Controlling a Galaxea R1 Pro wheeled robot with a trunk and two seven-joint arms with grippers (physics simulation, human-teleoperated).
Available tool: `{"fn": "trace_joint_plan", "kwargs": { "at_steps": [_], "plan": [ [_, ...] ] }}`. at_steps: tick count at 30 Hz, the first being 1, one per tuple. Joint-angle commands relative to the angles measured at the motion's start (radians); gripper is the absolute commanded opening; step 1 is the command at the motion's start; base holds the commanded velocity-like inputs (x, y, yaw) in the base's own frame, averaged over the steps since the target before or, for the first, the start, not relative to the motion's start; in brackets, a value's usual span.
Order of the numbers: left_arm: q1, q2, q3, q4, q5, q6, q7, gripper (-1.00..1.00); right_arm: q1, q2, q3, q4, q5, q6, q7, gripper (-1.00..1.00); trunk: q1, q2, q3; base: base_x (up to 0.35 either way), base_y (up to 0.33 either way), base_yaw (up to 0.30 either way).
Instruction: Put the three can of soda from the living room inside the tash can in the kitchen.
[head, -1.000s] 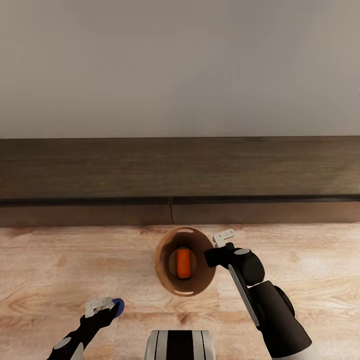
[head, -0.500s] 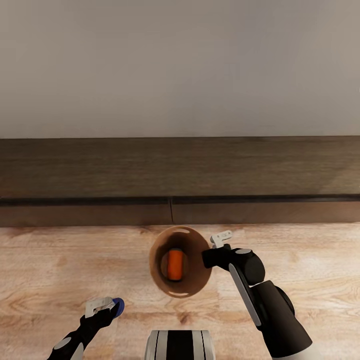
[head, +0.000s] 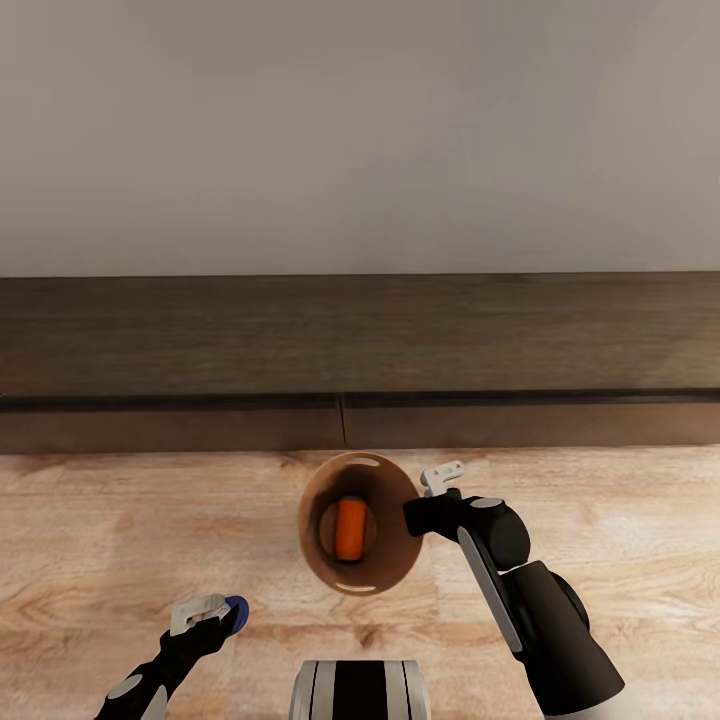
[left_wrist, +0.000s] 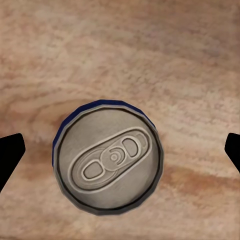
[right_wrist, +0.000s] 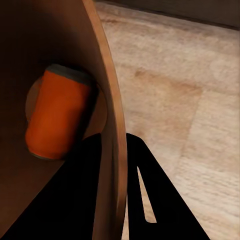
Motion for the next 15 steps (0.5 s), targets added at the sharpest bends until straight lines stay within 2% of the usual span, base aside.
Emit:
{"fn": "trace_joint_plan", "kwargs": {
  "at_steps": [1,6,12,15],
  "plan": [
    [0.0,0.0,0.0,0.0,0.0,0.0,0.0,1.0,0.0,0.0,0.0,0.0,-0.025,0.0,0.006,-1.0,0.0,0.0,0.0,0.0,0.0,0.0],
    [0.0,0.0,0.0,0.0,-0.001,0.0,0.0,1.0,0.0,0.0,0.0,0.0,-0.025,0.0,0.006,-1.0,0.0,0.0,0.0,0.0,0.0,0.0],
    [0.0,0.0,0.0,0.0,-0.001,0.0,0.0,1.0,0.0,0.0,0.0,0.0,-0.025,0.0,0.006,-1.0,0.023,-0.042,-0.019,0.0,0.0,0.0],
    [0.0,0.0,0.0,0.0,-0.001,0.0,0.0,1.0,0.0,0.0,0.0,0.0,-0.025,0.0,0.006,-1.0,0.023,-0.042,-0.019,0.0,0.0,0.0]
  ]
}}
